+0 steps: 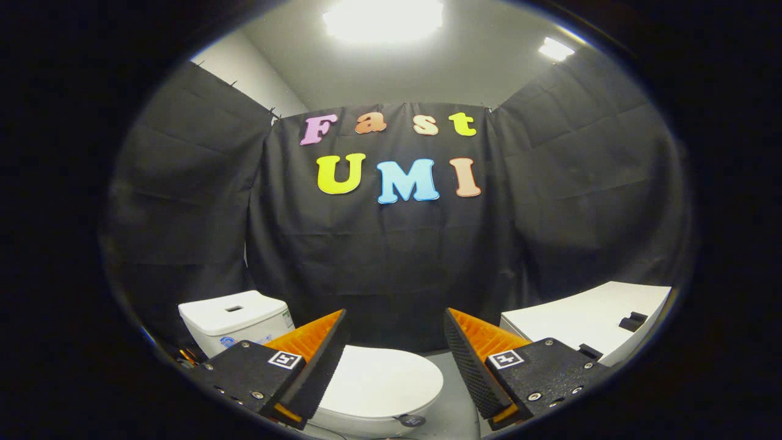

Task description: Open the toilet lid.

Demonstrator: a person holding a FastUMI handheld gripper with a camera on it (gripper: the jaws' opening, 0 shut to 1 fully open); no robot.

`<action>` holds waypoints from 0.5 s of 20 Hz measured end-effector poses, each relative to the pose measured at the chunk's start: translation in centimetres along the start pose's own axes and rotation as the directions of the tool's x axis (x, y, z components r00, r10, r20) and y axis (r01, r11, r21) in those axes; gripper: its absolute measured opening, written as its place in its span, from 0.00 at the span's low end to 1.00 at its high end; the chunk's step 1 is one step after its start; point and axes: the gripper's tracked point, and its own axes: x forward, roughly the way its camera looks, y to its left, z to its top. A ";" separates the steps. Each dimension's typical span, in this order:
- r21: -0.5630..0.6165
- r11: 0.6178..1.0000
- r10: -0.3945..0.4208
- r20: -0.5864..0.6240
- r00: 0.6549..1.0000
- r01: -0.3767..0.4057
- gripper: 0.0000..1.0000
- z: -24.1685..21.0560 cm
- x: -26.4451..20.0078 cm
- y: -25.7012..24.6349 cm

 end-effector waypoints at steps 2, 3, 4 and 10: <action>0.047 0.999 -0.006 -0.003 1.000 0.007 0.95 -0.2 0.4 0.2; 0.071 0.997 -0.021 -0.004 1.000 0.021 0.95 -0.3 0.5 0.1; 0.098 0.994 -0.043 0.001 0.999 0.042 0.94 -0.1 0.6 -0.1; 0.268 0.962 -0.057 -0.014 0.998 0.059 0.96 -1.6 1.3 1.7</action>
